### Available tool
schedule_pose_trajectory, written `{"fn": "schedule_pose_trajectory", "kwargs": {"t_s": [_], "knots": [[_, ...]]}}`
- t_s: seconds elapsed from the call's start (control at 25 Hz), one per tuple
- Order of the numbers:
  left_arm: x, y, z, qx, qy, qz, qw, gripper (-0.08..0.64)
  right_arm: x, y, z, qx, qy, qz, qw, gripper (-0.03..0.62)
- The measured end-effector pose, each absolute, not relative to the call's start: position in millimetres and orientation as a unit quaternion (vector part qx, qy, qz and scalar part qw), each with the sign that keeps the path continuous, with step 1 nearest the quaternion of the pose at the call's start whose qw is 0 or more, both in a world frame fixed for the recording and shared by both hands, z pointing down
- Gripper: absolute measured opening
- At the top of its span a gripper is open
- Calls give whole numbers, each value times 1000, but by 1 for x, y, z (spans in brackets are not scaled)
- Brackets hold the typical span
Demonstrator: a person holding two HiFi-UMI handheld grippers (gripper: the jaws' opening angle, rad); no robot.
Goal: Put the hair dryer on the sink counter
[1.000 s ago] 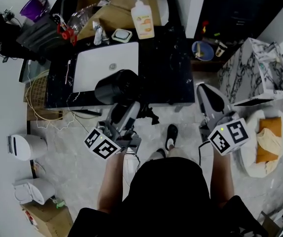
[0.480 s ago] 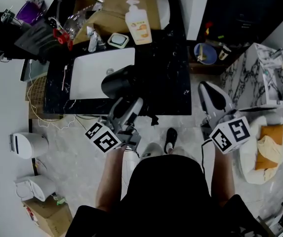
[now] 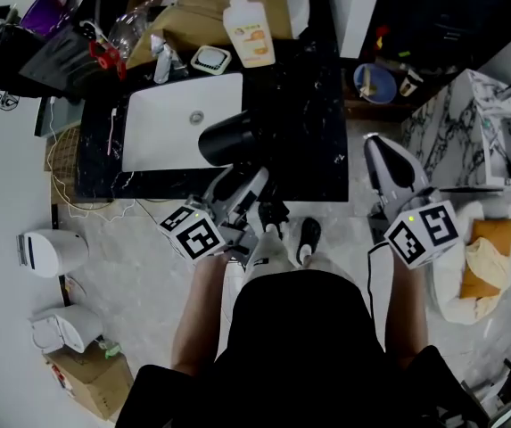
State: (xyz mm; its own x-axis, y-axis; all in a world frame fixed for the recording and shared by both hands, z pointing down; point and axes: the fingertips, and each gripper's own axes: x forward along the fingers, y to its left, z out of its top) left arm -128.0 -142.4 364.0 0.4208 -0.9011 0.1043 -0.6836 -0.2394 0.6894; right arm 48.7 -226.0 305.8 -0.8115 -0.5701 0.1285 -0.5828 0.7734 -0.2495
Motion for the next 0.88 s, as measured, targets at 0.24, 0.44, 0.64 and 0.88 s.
{"fn": "schedule_pose_trajectory", "kwargs": {"t_s": [0.24,0.44,0.64,0.88], "knots": [[-137,-160,388,766,-502,-145,374,207,31,-230,318,310,-938,150,41,10],[-148,-184,414,760,-493,-125,404,207,14,-235,331,322,-931,161,60,9],[-159,-210,444,757,-482,-90,432,209,-5,-238,343,339,-921,176,72,9],[-167,-235,477,753,-460,-51,468,209,-22,-241,357,364,-907,196,83,9]]}}
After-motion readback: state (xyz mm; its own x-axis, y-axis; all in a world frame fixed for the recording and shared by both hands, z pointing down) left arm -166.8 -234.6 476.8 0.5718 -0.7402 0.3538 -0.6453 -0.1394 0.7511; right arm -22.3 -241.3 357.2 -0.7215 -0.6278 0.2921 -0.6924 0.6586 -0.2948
